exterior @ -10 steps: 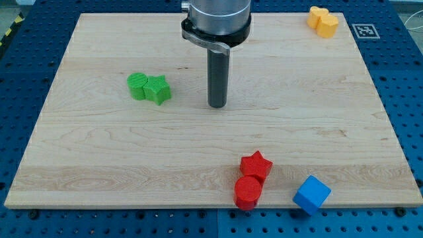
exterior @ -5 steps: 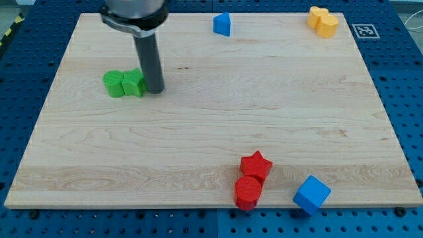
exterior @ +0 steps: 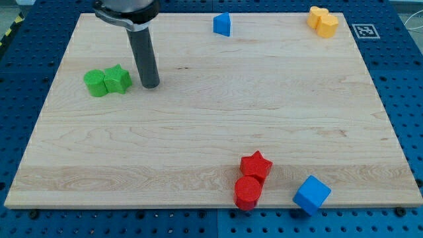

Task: Move the green star along with green circle to the center left

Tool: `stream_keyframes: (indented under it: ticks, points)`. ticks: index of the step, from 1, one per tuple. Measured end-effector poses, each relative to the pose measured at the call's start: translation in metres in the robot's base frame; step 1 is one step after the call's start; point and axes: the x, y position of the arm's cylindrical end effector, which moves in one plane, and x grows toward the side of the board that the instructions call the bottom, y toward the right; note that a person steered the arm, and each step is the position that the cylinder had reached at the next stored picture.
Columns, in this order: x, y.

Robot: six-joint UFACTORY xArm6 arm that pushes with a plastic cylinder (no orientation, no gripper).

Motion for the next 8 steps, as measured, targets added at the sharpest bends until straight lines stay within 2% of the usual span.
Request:
stream_keyframes:
  ticks: [4,8]
  points:
    - [-0.001,-0.013]
    - [0.009,-0.054]
